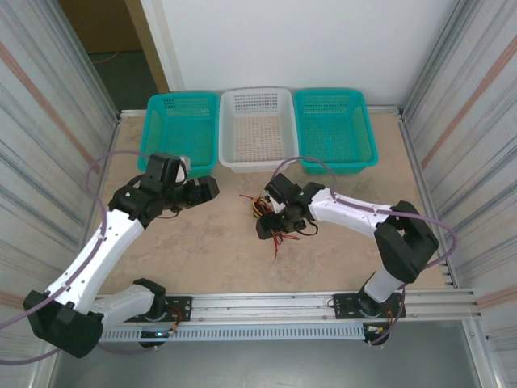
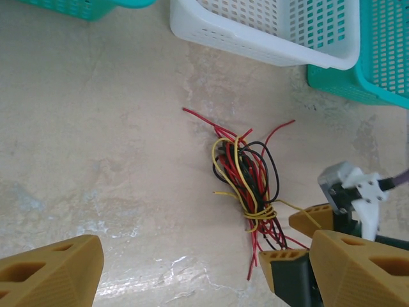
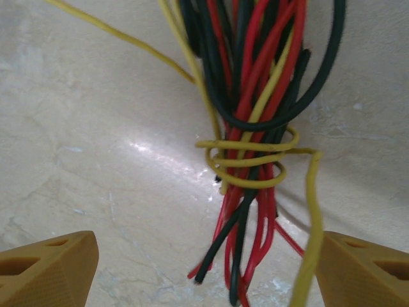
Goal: Untangle the cables
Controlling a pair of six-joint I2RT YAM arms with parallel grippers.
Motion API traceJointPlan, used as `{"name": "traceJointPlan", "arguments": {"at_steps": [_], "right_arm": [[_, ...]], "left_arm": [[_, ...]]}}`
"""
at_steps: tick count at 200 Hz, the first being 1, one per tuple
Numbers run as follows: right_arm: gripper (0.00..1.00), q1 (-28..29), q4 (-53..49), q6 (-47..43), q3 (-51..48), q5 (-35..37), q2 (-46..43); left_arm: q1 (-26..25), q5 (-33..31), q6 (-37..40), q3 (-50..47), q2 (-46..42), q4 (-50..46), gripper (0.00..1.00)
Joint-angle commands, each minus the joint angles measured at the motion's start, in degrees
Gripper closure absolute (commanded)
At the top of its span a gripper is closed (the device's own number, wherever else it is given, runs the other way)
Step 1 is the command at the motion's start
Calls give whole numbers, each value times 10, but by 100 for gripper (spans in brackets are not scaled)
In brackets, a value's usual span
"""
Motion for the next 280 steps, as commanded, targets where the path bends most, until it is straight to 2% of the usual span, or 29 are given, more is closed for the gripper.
{"name": "traceJointPlan", "arguments": {"at_steps": [1, 37, 61, 83, 96, 116, 147, 156, 169, 210, 280], "right_arm": [[19, -10, -28, -43, 27, -25, 29], [29, -18, -26, -56, 42, -22, 60], [41, -19, -27, -64, 54, -24, 85], [59, -19, -26, -67, 57, -24, 93], [71, -20, -22, -67, 51, -20, 83], [81, -24, -7, -64, 32, -15, 49], [95, -29, -2, -72, 19, -17, -17], [95, -32, -9, -78, 26, -22, -34], [95, -33, -26, -88, 41, -26, -55], [95, -27, -88, -118, 115, -38, -82], [94, 15, -110, -126, 181, -39, -61]], "left_arm": [[-1, 24, -10, -7, 2, 13, 16], [-1, 42, -18, -28, 4, 21, 17], [-1, 59, -21, -41, 15, 22, 19], [-2, 84, -29, -48, 38, 26, 22], [-2, 100, -34, -53, 51, 32, 23], [-3, 124, -44, -61, 67, 53, 22], [-3, 186, -56, -69, 91, 113, 12], [-1, 200, -60, -66, 99, 124, 10], [2, 221, -60, -54, 106, 134, 2], [3, 264, -89, -9, 121, 143, 1], [-10, 292, -184, -48, 119, 238, 1]]}}
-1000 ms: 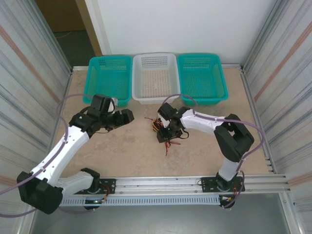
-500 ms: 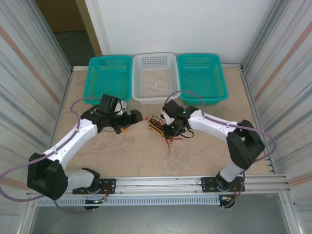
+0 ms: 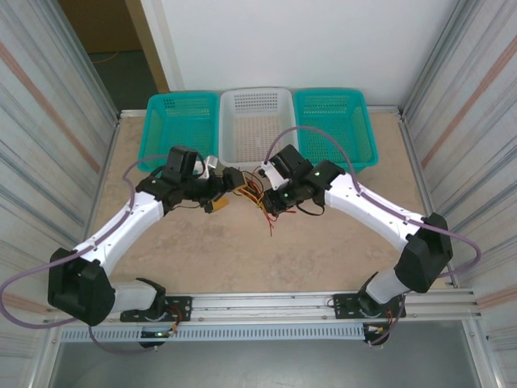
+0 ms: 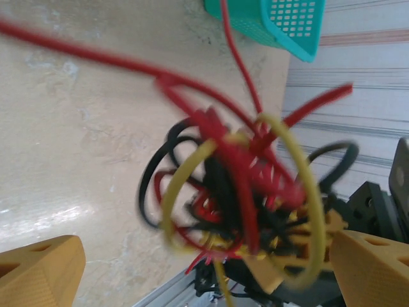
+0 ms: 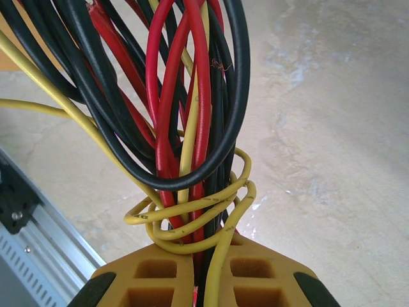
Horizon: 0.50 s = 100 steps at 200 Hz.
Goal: Untangle the cables
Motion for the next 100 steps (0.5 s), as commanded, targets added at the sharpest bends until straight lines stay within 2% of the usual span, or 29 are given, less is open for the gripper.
{"name": "traceJointPlan", "arguments": {"at_steps": [1, 37, 57, 79, 100], "right_arm": [[94, 18, -19, -18, 29, -13, 7], [94, 34, -30, -23, 52, -8, 17], [94, 38, -35, -27, 63, -1, 23], [94, 41, -34, -28, 66, 1, 28], [94, 44, -31, -28, 68, 1, 31]], "left_arm": [[-2, 27, -44, -15, -1, 50, 1], [-2, 36, -44, -9, 13, 49, 2], [-2, 38, -47, -6, 16, 47, 7], [-2, 33, -51, -6, 18, 43, 18], [-2, 32, -55, -6, 20, 43, 36]]}}
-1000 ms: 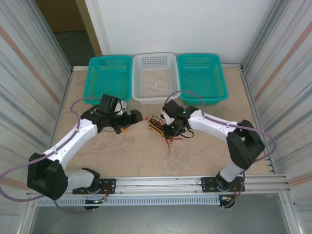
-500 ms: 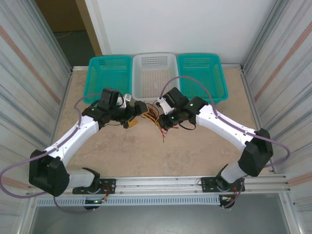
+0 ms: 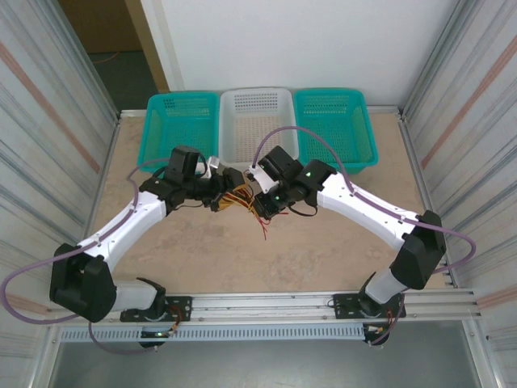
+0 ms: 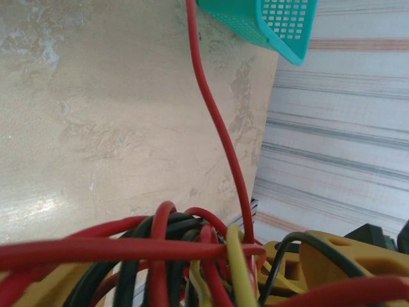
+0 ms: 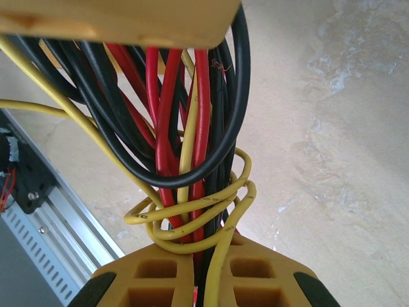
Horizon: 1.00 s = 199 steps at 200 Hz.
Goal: Untangle the cables
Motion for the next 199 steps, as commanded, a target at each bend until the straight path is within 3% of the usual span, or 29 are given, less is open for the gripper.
{"name": "traceJointPlan", "arguments": {"at_steps": [1, 60, 123, 143, 158, 162, 165, 199], "right_arm": [[94, 8, -4, -17, 23, 0, 8], [95, 12, 1, -16, 28, -11, 11], [92, 13, 5, -10, 30, -3, 9], [78, 8, 4, -7, 28, 21, -3], [49, -2, -1, -1, 25, 44, -21], [35, -6, -2, 1, 23, 46, -28], [31, -10, -2, 2, 21, 48, -34], [25, -56, 25, 35, -5, -9, -108]], "left_arm": [[-2, 10, -8, 3, 6, 7, 36], [-1, 11, -17, -1, 13, 24, 51], [6, 17, -19, -8, 16, 54, 94], [17, 21, -14, -11, 7, 60, 100], [31, 19, -14, -12, -1, 58, 100], [35, 20, -14, -12, -4, 59, 100], [38, 20, -14, -13, -5, 60, 100], [56, 33, -10, -3, -11, 71, 100]]}}
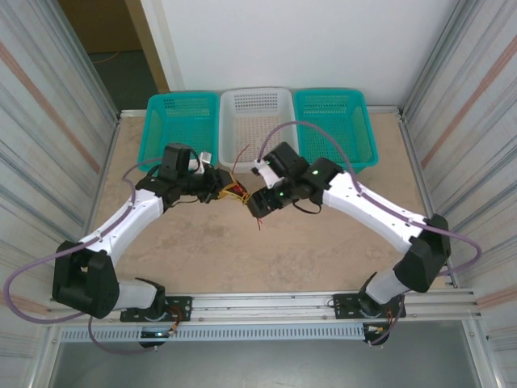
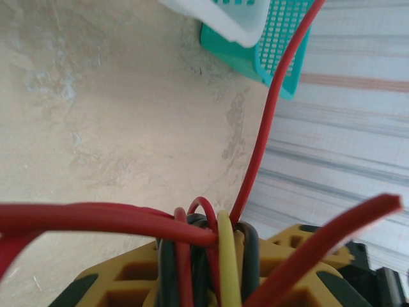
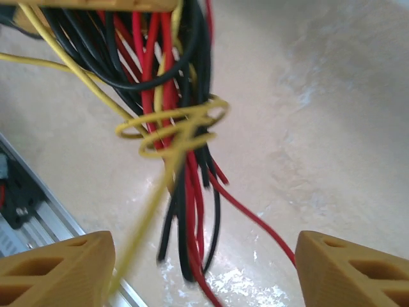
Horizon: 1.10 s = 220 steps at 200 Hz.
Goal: Untangle the cables
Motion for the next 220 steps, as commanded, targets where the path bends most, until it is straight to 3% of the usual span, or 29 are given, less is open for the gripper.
{"name": "traceJointPlan", "arguments": {"at_steps": [1, 28, 101, 131, 152, 164, 195, 220], "right_arm": [[25, -31, 24, 34, -9, -37, -72], [33, -38, 33, 58, -1, -67, -74], [44, -18, 24, 64, 67, -59, -13], [55, -11, 11, 64, 76, -45, 5], [45, -7, 8, 63, 76, -42, 10], [45, -4, 5, 62, 77, -33, 13], [59, 1, -10, 68, 82, -4, 34], [65, 6, -2, 72, 83, 4, 38]], "left_arm": [[6, 26, 11, 6, -21, 28, 100], [7, 35, 30, 22, -17, 14, 100], [4, 41, 52, 29, -24, -12, 100], [1, 42, 52, 30, -24, -12, 100], [1, 42, 53, 31, -24, -13, 100], [2, 41, 54, 31, -24, -13, 100], [0, 41, 55, 30, -24, -13, 100], [-1, 40, 56, 27, -24, -12, 100]]}}
